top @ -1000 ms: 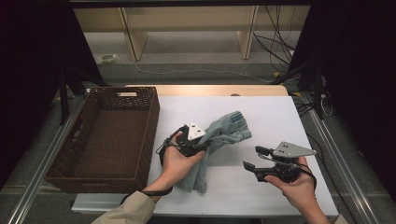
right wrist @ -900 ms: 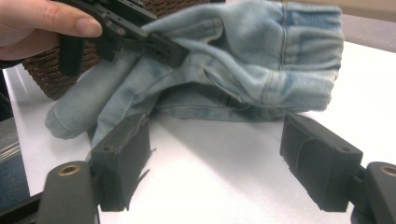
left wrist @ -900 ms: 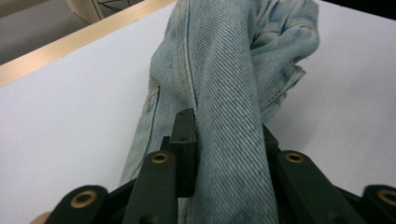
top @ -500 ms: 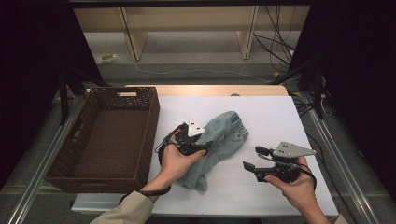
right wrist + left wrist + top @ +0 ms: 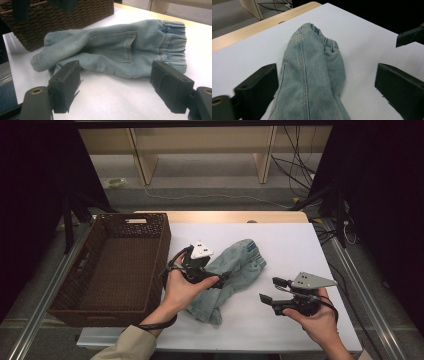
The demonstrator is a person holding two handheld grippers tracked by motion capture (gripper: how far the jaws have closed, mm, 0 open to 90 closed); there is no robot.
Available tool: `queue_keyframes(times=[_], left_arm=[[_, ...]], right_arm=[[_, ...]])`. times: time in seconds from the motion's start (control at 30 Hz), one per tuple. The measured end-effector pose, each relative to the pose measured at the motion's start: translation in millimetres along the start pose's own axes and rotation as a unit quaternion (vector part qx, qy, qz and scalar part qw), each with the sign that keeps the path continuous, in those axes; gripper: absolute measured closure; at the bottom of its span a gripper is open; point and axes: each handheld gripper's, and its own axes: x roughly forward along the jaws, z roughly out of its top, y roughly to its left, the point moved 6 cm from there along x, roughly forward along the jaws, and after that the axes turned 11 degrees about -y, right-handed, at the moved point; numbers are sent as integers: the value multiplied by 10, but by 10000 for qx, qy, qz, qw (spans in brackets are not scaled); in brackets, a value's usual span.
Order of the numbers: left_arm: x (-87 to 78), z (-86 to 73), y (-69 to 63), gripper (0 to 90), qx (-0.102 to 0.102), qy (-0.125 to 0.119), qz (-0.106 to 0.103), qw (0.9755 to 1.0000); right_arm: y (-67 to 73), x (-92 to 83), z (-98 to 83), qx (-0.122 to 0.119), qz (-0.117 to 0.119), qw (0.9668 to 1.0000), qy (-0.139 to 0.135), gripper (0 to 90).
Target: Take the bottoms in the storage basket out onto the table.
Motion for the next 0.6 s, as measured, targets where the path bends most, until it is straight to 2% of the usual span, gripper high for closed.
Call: queue_keyframes(times=[0.13, 0.37, 0.6], left_arm=[[-87, 2, 19, 0, 41, 20, 23, 10000], [-277, 26, 44, 0, 36, -3, -152, 9999], [-422, 48, 85, 0, 96, -40, -94, 9999]], right_arm=[[-2, 5, -5, -19, 3, 10000, 16, 253], [-1, 11, -8, -29, 11, 10000, 30, 253], [-2, 5, -7, -13, 8, 10000, 20, 253]])
